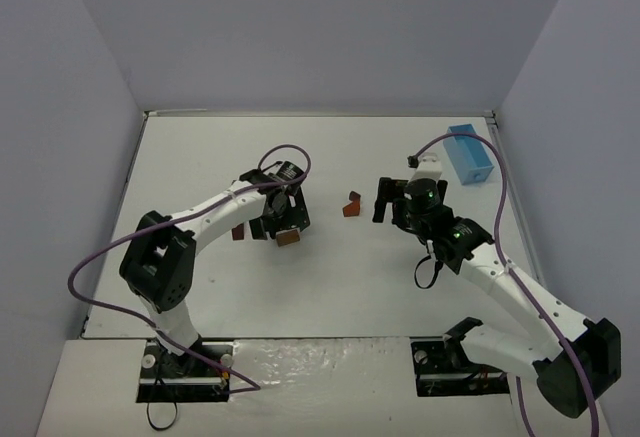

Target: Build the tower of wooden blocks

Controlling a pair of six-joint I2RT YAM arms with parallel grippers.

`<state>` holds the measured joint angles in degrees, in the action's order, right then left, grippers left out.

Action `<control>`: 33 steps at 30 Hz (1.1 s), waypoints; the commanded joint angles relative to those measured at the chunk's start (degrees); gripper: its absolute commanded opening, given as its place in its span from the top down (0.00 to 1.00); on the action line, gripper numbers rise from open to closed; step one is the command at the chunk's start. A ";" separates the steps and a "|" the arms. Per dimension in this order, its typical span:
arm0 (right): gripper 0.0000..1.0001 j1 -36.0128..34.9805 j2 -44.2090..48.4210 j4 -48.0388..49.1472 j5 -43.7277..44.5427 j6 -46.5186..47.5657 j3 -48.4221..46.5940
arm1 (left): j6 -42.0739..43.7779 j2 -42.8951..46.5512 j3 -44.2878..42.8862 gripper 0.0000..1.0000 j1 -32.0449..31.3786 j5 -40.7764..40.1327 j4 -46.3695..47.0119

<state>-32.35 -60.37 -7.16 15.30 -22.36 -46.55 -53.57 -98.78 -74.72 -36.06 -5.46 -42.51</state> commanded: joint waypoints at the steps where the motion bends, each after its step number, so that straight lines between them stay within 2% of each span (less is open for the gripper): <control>1: 0.00 1.15 2.43 1.41 -3.52 1.74 1.82 | -1.51 -3.09 -4.94 0.12 -0.67 -1.98 1.83; 7: 0.00 2.81 3.45 1.35 -5.60 2.60 3.11 | -1.69 -7.57 -6.32 0.12 -0.82 -1.52 2.09; 12: 0.00 3.85 4.09 1.35 -6.87 3.07 3.72 | -2.21 -7.95 -5.58 0.14 -0.85 -2.26 1.87; 28: 0.00 5.10 5.70 1.35 -8.35 2.95 5.42 | -1.44 -8.88 -4.57 0.39 -0.75 -2.29 1.82; 33: 0.00 5.12 6.12 1.35 -8.51 2.96 5.84 | -1.61 -8.80 -3.82 0.41 -0.76 -2.28 1.73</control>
<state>-27.66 -55.52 -7.98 7.03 -19.59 -40.66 -54.74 -109.06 -78.33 -36.42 -6.52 -40.53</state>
